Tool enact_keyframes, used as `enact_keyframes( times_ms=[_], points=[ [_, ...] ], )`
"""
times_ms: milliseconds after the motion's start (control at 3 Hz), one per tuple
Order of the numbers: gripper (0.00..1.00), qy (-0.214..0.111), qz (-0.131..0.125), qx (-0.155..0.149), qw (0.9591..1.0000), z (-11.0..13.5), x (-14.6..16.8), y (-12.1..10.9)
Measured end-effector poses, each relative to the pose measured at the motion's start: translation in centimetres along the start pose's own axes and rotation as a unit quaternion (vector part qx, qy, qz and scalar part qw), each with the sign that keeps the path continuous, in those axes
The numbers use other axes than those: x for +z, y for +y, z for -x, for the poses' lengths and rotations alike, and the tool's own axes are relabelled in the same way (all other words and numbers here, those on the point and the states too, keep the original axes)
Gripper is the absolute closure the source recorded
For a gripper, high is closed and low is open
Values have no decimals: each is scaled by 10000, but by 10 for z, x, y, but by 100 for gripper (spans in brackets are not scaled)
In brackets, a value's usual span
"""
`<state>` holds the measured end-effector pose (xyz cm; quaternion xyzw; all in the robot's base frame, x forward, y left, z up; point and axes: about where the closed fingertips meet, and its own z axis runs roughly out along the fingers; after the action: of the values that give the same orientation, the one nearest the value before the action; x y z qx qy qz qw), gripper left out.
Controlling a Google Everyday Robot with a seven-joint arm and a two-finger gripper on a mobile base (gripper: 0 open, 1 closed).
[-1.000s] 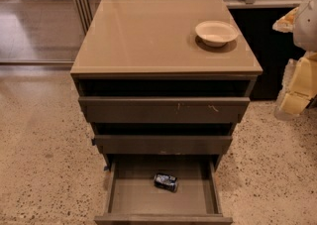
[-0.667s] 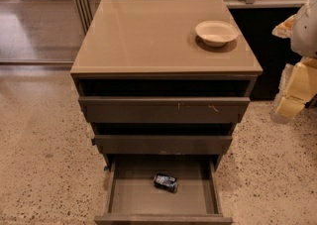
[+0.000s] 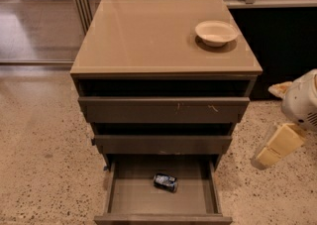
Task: Pick pepsi can from bottom drawer and place on counter
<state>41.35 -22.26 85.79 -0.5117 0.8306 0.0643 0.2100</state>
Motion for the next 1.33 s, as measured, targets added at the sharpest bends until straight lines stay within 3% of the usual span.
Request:
enact_keyframes(
  times_ms=[333,667,1000,1333],
  points=[
    [0,-674,191,486,9964,-17,63,4],
    [0,-877,-117,584,9944,-12,67,-14],
    [0,-876,-119,582,9944,-12,67,-14],
    [0,-969,-277,724,9923,-21,80,-8]
  ],
)
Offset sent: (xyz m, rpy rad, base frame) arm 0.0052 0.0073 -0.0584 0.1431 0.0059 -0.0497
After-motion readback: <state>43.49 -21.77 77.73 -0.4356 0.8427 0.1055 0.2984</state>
